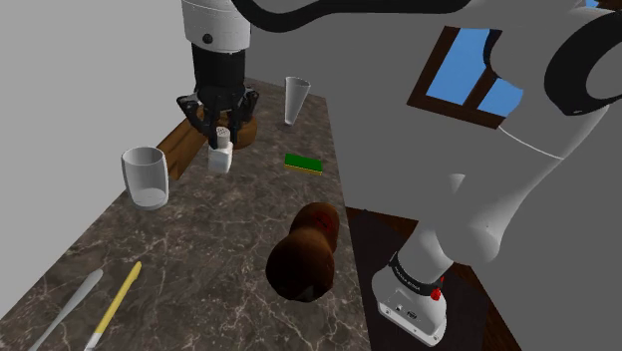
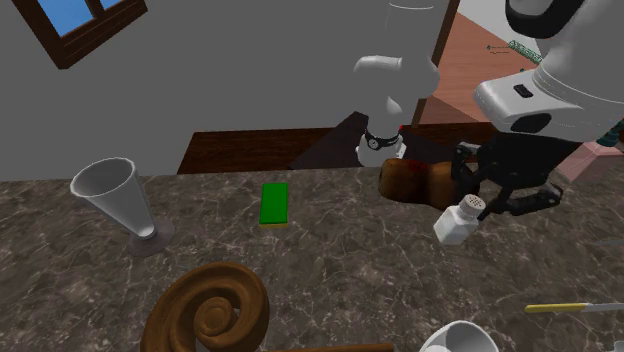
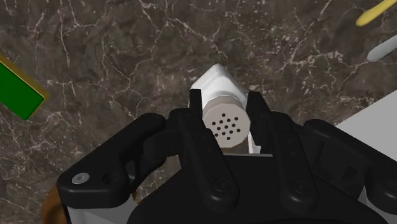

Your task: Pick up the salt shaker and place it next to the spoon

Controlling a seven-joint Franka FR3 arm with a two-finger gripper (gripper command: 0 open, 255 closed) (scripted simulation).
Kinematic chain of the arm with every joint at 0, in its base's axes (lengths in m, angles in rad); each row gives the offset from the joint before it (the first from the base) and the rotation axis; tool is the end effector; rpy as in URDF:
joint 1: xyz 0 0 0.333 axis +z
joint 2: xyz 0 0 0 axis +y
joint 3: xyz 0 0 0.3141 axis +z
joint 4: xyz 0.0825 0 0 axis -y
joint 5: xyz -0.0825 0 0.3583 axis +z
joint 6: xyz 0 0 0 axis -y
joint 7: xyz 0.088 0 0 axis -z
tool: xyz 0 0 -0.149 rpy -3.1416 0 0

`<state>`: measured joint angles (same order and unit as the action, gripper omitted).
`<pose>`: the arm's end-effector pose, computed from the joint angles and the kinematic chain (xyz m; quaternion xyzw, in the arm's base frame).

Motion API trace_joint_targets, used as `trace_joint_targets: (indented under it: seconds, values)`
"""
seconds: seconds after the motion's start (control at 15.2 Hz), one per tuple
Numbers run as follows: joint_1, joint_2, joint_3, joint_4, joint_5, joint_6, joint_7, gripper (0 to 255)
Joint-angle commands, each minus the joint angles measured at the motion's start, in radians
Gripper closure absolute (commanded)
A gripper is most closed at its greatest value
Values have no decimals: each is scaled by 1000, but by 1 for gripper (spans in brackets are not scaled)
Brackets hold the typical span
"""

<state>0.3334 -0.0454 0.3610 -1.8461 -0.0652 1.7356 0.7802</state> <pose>0.3993 0.3244 0.4937 0.9979 -0.0368 0.0017 0.0525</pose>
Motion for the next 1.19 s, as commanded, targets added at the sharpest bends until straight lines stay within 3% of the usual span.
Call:
trace_joint_targets:
  seconds: [0.0,0.53,0.86,1.12]
  values:
    - [22,18,24,17,-2,-3,48,255]
    - [126,128,124,143,-35,-45,256,255]
    - [222,251,180,285,-88,-92,405,255]
    - [220,250,177,230,-88,-38,408,255]
